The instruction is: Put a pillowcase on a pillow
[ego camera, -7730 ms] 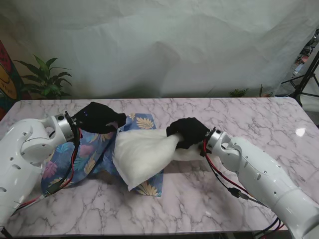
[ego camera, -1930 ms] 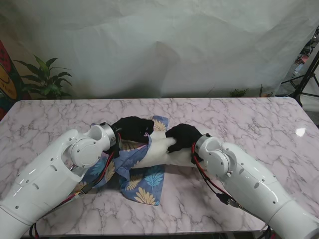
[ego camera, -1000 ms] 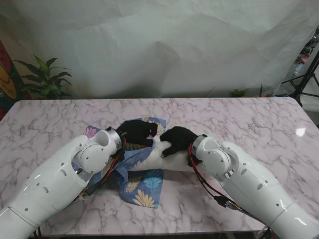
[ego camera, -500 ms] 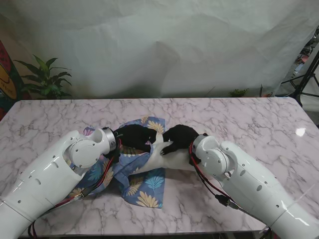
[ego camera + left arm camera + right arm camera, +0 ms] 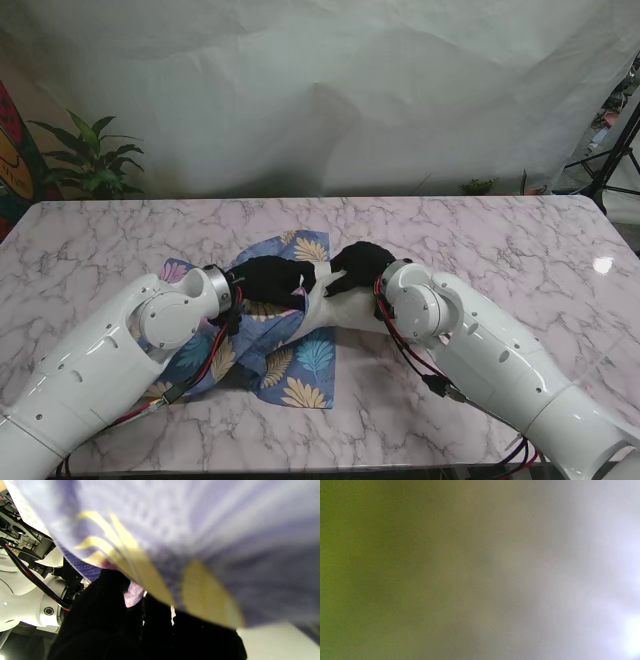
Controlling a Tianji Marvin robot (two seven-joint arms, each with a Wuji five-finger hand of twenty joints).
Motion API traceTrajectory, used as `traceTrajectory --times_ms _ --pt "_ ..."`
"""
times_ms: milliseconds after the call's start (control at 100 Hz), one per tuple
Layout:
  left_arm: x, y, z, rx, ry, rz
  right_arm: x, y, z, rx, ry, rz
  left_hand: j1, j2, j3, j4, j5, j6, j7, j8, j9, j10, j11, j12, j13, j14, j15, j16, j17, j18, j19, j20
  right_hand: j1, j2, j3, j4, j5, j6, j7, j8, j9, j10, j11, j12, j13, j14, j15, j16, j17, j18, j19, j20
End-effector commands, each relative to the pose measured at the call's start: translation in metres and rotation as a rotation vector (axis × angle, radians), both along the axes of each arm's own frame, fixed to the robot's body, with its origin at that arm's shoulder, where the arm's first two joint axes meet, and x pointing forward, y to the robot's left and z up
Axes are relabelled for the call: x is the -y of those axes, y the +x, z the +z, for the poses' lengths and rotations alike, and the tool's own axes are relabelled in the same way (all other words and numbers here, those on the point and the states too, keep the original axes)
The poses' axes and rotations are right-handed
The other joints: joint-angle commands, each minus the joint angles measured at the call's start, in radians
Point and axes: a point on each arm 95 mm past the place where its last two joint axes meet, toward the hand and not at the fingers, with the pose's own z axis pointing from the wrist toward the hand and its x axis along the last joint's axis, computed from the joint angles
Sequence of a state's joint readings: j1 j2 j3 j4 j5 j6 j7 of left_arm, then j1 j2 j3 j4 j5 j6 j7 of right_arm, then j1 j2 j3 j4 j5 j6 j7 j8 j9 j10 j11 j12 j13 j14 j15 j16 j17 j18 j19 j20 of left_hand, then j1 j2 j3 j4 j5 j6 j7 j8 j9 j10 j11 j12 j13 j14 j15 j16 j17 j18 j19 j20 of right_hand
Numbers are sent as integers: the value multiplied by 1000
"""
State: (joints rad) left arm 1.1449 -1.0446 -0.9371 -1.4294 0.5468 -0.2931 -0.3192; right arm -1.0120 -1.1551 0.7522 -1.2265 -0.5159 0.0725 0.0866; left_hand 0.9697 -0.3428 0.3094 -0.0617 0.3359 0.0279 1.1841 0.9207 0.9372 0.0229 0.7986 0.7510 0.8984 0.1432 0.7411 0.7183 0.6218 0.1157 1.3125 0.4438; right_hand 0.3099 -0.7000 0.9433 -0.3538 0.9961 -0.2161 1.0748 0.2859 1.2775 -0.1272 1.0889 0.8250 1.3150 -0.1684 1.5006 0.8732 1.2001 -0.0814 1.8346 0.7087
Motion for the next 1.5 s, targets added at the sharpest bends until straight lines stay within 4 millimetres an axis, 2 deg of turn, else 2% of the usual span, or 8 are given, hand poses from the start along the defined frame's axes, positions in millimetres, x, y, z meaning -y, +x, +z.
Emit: traceTrajectory --times_ms 0,320,600,730,990,1050,1160,1490 --pt "4 -6 -4 -23 31 -31 3 -2 6 8 -2 1 -1 12 30 2 -15 18 -280 -299 -6 -42 13 9 -3 0 21 11 -6 -63 -7 22 6 117 77 59 73 -69 81 63 98 -2 88 24 9 -39 71 3 35 -399 156 10" --pt "8 -6 -3 -19 112 -80 4 -13 21 24 -6 -7 11 -7 83 -5 53 64 -701 -599 -3 14 54 -20 -4 5 72 57 -21 -53 20 48 5 118 80 64 85 -58 79 64 116 -4 92 23 10 -54 87 8 39 -411 167 14" --pt "12 -5 -5 18 159 -30 0 -20 33 74 26 -21 74 -30 44 14 447 -40 -394 -600 -13 73 116 -32 2 4 143 98 -17 -50 74 70 -1 131 80 68 79 -60 75 66 106 -3 83 20 9 -42 73 1 36 -403 161 10" --pt "13 -5 -6 35 180 -33 -3 -22 40 107 51 -31 55 -40 86 -1 435 -84 -245 -538 -20 54 109 -32 -16 4 129 94 -32 -50 57 66 -2 134 80 69 72 -62 70 66 99 1 76 17 8 -32 63 -4 34 -396 154 6" --pt "6 -4 -4 29 187 -23 6 -29 47 132 -19 20 101 22 25 -10 364 -25 -234 -377 -70 38 118 -29 -52 7 100 87 -52 -55 25 66 -53 187 14 100 -153 -31 -54 12 -167 37 -86 -78 6 104 -412 -236 -53 -110 -135 -187" --pt "4 -4 -3 27 190 -19 10 -32 47 123 -64 42 104 22 23 -8 361 -17 -232 -375 -71 30 119 -35 -52 7 98 85 -52 -55 25 66 -115 234 -16 208 -265 10 -188 147 -331 53 -168 -153 -107 117 -677 -265 -244 -2 -309 -190" --pt "0 -2 -3 28 198 -10 20 -40 49 127 -141 71 106 20 21 -7 361 -15 -229 -375 -70 30 122 -39 -50 9 99 83 -52 -55 25 66 -167 280 -119 231 -444 63 -278 139 -584 101 -286 -261 -357 141 -959 -348 -574 126 -561 -172" --pt "-5 5 -11 0 185 15 45 -74 48 147 -178 79 104 24 18 -2 355 -18 -227 -377 -72 27 131 -47 -52 4 102 78 -48 -57 23 65 -192 314 -176 241 -555 77 -345 107 -714 108 -370 -352 -563 161 -1110 -456 -865 232 -744 -215"
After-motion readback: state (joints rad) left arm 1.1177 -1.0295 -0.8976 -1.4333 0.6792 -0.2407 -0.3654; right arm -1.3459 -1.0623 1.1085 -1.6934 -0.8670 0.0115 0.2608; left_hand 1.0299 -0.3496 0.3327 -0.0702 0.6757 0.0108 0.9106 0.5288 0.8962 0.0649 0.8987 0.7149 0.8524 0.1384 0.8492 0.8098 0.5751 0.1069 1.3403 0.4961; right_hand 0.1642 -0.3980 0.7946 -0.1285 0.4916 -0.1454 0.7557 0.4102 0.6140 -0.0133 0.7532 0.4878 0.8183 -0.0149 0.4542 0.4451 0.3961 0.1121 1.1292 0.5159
